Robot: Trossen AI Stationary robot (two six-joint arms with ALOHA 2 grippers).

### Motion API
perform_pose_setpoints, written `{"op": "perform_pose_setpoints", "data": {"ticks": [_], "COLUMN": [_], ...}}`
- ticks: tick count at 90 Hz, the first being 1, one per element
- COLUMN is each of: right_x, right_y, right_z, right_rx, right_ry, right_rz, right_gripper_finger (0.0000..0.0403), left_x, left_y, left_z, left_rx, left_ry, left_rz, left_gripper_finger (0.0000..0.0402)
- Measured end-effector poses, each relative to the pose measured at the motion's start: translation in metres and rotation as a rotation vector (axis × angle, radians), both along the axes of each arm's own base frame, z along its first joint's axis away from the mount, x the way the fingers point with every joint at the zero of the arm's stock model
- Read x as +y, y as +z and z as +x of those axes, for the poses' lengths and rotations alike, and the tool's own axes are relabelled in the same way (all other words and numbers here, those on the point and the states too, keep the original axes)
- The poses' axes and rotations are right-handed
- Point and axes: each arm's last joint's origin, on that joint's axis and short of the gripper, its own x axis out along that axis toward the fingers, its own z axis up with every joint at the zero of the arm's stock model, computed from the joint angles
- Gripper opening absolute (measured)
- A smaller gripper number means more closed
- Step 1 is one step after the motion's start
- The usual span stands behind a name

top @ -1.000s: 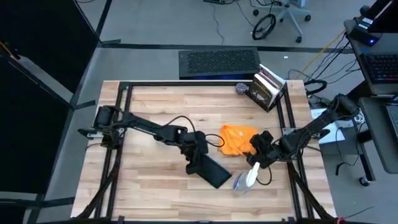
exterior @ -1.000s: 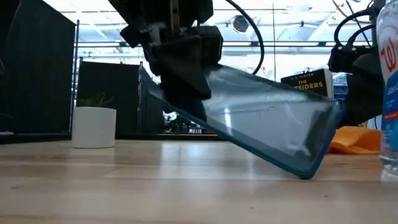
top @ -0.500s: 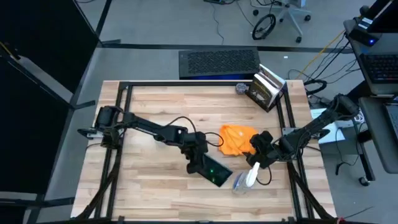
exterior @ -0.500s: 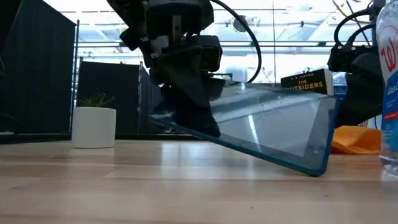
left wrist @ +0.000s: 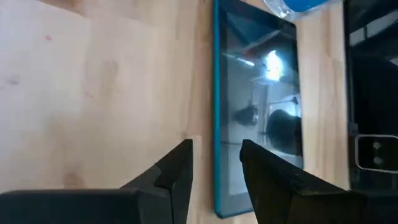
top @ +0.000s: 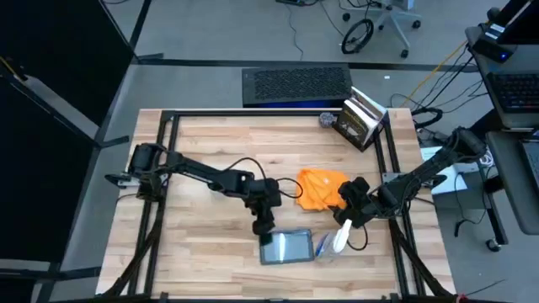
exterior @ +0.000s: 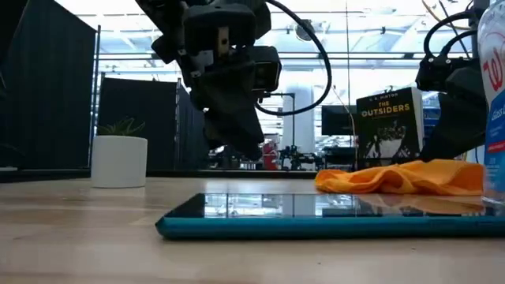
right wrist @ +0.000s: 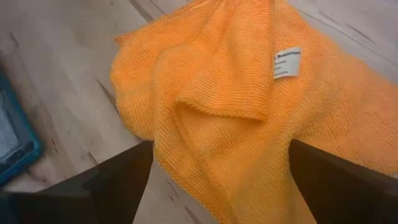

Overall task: Apply microfiber cloth
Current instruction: Wipe the blue tablet with the orange microfiber cloth

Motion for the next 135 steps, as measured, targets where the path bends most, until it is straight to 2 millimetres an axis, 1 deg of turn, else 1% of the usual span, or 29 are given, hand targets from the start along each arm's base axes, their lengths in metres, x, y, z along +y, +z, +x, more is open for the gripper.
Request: {"op": "perform_pose_setpoints", "data": {"ticks": [15,25,35,55,64,73,79,87,96,103,120,128,135], "right_x": [-0.003,-0.005,-0.011,-0.028,-0.035,-0.040,-0.042,-0.045,-0.045,-0.046,-0.050,-0.052,-0.055], "right_y": [0.000,0.001,0.003,0.005,0.006,0.007,0.008,0.006,0.001,-0.006,-0.029,-0.036,-0.038], "right_z": [0.001,0.005,0.012,0.023,0.027,0.031,0.032,0.035,0.041,0.044,0.052,0.055,0.057], "right_rx": [0.022,0.025,0.010,0.044,0.042,0.026,0.025,0.033,0.029,0.055,0.143,0.162,0.164], "right_ry": [0.041,0.080,0.114,0.185,0.202,0.208,0.218,0.234,0.255,0.256,0.237,0.220,0.207], "right_rz": [-0.038,-0.070,-0.097,-0.070,-0.088,-0.111,-0.127,-0.127,-0.096,-0.087,-0.062,-0.052,-0.044], "right_gripper_finger": [0.0352,0.0352,0.0352,0.0352,0.0352,0.0352,0.0352,0.0352,0.0352,0.0352,0.0350,0.0330,0.0293], "left_x": [0.000,-0.008,-0.025,-0.075,-0.088,-0.096,-0.101,-0.103,-0.104,-0.104,-0.104,-0.104,-0.104], "left_y": [0.000,0.000,0.000,0.004,0.006,0.007,0.005,-0.003,-0.013,-0.019,-0.019,-0.019,-0.020], "left_z": [0.000,0.000,-0.002,-0.009,-0.011,-0.010,-0.007,-0.003,-0.002,-0.002,-0.001,-0.002,-0.003], "left_rx": [-0.014,-0.026,-0.039,-0.149,-0.185,-0.230,-0.268,-0.279,-0.253,-0.236,-0.235,-0.228,-0.219], "left_ry": [0.010,-0.003,-0.008,0.001,0.016,0.021,0.018,-0.013,-0.027,-0.031,-0.018,-0.011,-0.014], "left_rz": [0.054,0.097,0.161,0.293,0.322,0.328,0.316,0.304,0.306,0.311,0.305,0.300,0.304], "left_gripper_finger": [0.0118,0.0118,0.0118,0.0118,0.0118,0.0118,0.0118,0.0118,0.0118,0.0118,0.0118,0.0118,0.0118]}}
